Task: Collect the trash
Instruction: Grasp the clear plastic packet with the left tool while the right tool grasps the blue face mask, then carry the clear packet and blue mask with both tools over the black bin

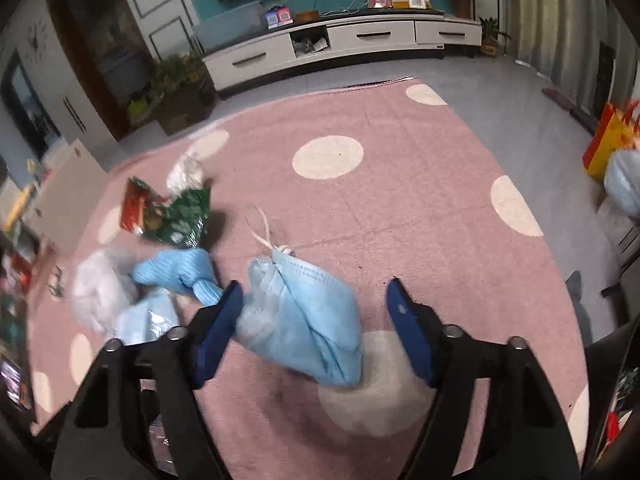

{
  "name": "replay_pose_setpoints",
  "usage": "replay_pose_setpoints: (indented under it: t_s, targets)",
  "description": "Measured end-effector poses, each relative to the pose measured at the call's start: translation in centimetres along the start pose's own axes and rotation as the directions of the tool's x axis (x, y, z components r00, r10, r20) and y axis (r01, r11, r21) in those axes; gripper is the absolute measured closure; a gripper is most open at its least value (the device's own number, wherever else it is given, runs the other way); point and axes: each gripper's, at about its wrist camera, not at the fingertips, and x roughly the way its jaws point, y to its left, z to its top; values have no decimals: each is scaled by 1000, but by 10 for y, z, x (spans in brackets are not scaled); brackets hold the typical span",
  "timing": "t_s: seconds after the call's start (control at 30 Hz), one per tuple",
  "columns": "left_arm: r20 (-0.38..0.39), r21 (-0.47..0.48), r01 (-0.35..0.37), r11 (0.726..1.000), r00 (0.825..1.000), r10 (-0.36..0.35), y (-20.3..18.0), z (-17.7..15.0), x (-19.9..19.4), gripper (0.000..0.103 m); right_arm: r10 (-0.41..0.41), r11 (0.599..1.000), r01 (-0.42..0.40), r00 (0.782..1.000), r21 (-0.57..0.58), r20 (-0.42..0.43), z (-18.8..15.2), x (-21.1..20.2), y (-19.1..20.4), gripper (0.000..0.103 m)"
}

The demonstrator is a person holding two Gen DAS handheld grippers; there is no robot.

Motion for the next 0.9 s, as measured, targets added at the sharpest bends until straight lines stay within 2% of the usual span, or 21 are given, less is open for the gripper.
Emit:
replay_pose_setpoints:
  t_s: [0.07,0.1,0.17,0.27,0.4,0.57,0.7,0.8,0.9]
  targets:
    - [-13,-8,21,1000,1000,-21,0,-3,2,50,6,1000,-6,1000,-13,0,-2,-1,1,53]
    - [-19,-15,40,999,999,-40,0,-6,3,55,-2,1000,2,1000,-20,-1,-3,-1,2,58]
    - [-15,-24,59,998,998,-59,0,-9,2,57,-18,999,18,1000,-29,-3,-5,-1,0,72]
    - [-18,-30,102,994,995,-102,-2,-12,-3,61,-25,1000,25,1000,-11,-7,-8,-5,-5,81]
    - [28,-4,114,994,993,-113,-10,-15,-23,61,-17,1000,17,1000,14,14,-13,-22,-14,84]
    - [66,7,175,985,982,-175,-19,-19,-54,61,-21,999,18,998,50,63,-18,-53,-26,85]
    - [98,7,216,976,972,-215,-25,-27,-78,61,-22,997,10,989,79,145,-23,-97,-41,85]
    - [115,40,233,972,965,-236,-36,-34,-95,61,-25,993,1,980,120,199,-38,-125,-58,85]
    - [129,81,237,968,961,-246,-54,-43,-107,61,-63,980,18,973,200,221,-60,-148,-86,85]
